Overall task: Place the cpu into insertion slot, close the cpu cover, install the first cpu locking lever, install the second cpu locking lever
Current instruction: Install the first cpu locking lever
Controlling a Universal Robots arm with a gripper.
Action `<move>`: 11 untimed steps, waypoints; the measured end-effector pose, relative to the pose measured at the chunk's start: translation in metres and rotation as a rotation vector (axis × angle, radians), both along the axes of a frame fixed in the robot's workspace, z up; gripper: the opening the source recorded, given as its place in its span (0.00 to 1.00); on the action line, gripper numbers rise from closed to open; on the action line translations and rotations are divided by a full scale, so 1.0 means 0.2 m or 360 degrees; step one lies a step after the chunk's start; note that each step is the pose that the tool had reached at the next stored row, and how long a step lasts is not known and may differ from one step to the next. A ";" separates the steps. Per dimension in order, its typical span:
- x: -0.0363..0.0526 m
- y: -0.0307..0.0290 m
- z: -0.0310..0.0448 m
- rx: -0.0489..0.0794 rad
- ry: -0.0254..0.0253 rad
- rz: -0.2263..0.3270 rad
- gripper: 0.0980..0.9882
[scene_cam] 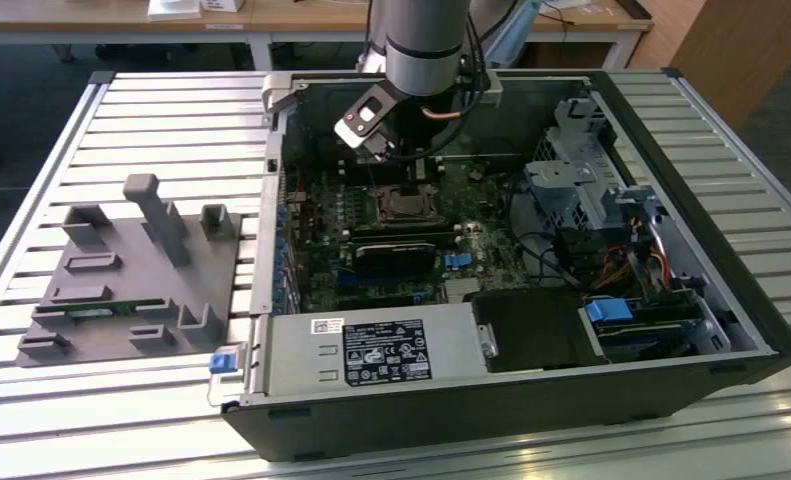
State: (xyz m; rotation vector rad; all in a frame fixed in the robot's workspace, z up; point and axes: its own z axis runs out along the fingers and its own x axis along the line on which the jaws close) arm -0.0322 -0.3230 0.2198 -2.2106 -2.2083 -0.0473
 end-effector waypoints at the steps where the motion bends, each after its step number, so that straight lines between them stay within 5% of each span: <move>1: 0.000 0.000 0.015 0.0000 0.00002 0.0000 0.01; 11: 0.000 0.000 0.221 0.0000 -0.00003 0.0000 0.01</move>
